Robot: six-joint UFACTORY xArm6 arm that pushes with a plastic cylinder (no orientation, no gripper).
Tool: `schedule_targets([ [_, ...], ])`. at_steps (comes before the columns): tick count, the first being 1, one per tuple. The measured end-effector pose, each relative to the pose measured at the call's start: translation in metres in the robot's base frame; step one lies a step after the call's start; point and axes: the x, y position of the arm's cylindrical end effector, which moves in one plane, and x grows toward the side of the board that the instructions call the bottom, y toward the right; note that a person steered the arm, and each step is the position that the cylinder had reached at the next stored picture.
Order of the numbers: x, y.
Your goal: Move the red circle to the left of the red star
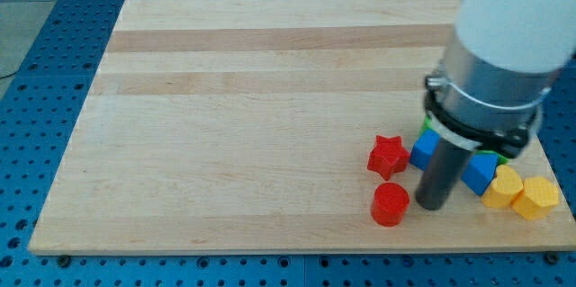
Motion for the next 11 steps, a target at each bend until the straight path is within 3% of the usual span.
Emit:
schedule_targets([
  [2, 0.040, -0.006],
  [3, 0.034, -0.034],
  [5, -0.027, -0.076],
  [9, -0.021, -0.179],
  [11, -0.065, -0.141],
])
